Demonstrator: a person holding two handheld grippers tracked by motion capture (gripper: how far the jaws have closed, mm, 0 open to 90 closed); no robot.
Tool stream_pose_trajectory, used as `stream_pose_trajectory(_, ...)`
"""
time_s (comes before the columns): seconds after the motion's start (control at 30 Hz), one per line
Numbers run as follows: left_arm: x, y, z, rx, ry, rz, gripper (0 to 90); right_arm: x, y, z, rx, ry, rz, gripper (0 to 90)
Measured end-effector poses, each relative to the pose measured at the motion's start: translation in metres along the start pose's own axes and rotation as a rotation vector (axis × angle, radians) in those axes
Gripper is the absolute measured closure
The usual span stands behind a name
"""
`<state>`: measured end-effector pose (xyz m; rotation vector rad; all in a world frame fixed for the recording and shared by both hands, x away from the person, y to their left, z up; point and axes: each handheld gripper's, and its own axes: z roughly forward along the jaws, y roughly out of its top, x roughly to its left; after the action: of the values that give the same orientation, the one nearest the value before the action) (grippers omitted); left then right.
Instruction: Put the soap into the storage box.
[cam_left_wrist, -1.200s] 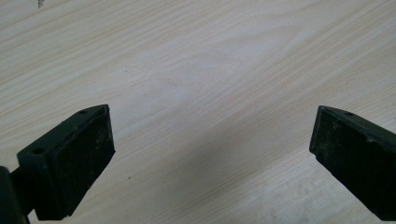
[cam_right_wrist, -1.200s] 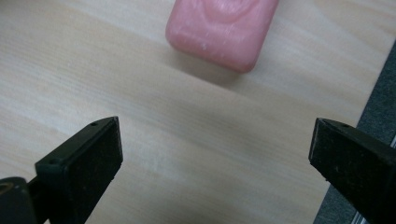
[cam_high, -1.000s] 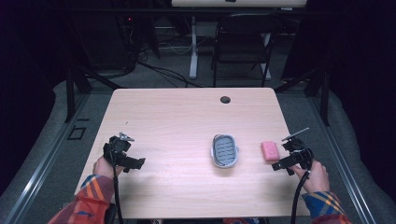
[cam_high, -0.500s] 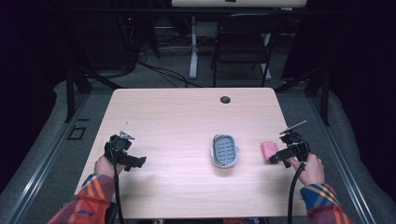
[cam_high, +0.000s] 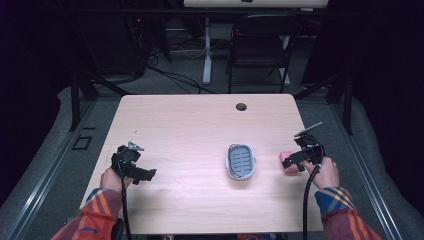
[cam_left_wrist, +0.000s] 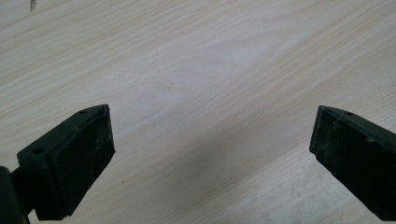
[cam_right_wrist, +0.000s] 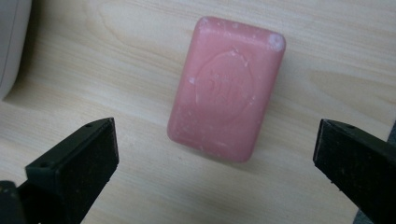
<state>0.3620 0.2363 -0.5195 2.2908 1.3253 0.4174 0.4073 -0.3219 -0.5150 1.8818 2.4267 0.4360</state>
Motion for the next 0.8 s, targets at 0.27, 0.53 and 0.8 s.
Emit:
stream_pose_trajectory(0.27, -0.002, 0.002, 0.002, 0.016, -0.007, 0.008, 0.0, 0.005, 0.012, 0.01, 0.021, -0.017, 0.014, 1.8)
stream_pose_trajectory(0.53, -0.003, 0.005, 0.004, 0.014, -0.034, 0.017, 0.0, 0.005, 0.017, 0.017, 0.036, -0.06, 0.06, 9.5)
stream_pose_trajectory(0.8, -0.001, 0.002, 0.003, 0.02, -0.031, 0.009, 0.1, 0.004, 0.023, 0.023, 0.034, -0.064, 0.072, 17.2)
